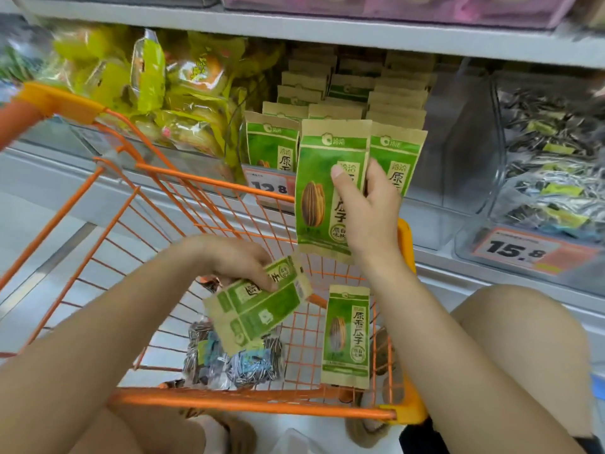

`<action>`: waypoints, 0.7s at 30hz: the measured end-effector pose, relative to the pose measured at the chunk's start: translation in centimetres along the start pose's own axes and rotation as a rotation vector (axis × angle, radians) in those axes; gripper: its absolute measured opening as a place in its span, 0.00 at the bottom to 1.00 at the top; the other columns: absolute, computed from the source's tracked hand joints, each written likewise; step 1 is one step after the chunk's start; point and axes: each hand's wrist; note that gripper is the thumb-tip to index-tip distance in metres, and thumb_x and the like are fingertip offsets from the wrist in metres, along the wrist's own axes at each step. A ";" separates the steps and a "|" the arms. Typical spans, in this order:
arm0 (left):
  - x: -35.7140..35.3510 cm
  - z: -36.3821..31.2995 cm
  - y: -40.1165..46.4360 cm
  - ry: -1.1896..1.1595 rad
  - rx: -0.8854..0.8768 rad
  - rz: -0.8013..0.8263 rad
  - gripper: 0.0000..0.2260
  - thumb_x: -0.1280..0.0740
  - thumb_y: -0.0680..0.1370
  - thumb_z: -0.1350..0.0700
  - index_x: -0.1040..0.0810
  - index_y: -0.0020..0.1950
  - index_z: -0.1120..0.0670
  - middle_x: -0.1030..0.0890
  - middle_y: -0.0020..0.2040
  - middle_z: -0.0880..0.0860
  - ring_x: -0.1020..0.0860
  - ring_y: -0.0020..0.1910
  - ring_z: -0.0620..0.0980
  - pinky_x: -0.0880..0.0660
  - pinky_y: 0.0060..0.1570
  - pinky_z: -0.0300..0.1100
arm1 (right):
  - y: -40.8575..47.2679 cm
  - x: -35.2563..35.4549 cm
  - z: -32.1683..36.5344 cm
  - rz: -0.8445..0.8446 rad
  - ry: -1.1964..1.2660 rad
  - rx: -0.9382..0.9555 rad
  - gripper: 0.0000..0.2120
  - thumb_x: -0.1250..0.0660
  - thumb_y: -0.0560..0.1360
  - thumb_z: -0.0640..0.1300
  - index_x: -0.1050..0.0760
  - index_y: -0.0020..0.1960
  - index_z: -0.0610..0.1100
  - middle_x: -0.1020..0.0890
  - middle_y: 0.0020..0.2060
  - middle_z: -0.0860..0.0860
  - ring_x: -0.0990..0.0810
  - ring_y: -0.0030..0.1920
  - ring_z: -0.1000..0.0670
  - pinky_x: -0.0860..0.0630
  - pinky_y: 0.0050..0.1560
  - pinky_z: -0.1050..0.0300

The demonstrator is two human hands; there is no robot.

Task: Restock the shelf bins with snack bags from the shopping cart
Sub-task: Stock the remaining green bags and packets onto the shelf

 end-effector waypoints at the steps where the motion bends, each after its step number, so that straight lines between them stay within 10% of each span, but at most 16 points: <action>1: 1.2 0.2 -1.6 0.052 -0.004 -0.048 0.15 0.31 0.76 0.55 0.25 0.60 0.60 0.17 0.49 0.58 0.16 0.45 0.55 0.19 0.45 0.51 | 0.0 0.0 0.0 -0.007 0.008 0.006 0.07 0.37 0.77 0.49 0.23 0.50 0.48 0.18 0.41 0.53 0.20 0.44 0.52 0.23 0.50 0.47; 9: 4.7 3.8 -9.5 -0.311 -0.257 -0.974 0.05 0.33 0.77 0.51 0.22 0.47 0.52 0.19 0.42 0.55 0.20 0.45 0.58 0.24 0.48 0.52 | 0.0 -1.0 0.1 0.297 0.236 -0.347 0.07 0.36 0.79 0.42 0.20 0.45 0.46 0.15 0.37 0.51 0.17 0.39 0.52 0.22 0.42 0.59; 14: 2.2 4.2 -7.0 -0.431 -0.631 -1.161 0.09 0.37 0.79 0.50 0.28 0.57 0.51 0.18 0.49 0.48 0.19 0.49 0.49 0.22 0.48 0.53 | -1.1 -1.6 -0.2 0.540 0.023 -0.400 0.12 0.42 0.81 0.43 0.21 0.46 0.44 0.16 0.36 0.51 0.19 0.35 0.54 0.26 0.34 0.64; 21: -0.4 3.3 -5.7 0.218 -1.001 -1.357 0.13 0.40 0.77 0.63 0.24 0.60 0.60 0.22 0.58 0.53 0.27 0.62 0.51 0.33 0.66 0.41 | -0.4 -0.8 -0.5 0.468 0.225 -0.721 0.14 0.40 0.80 0.46 0.19 0.54 0.41 0.16 0.46 0.41 0.19 0.43 0.41 0.25 0.47 0.53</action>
Point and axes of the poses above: each hand's wrist, its own y-axis towards the middle knuckle, its own x-axis out of the back of the hand, z = x × y
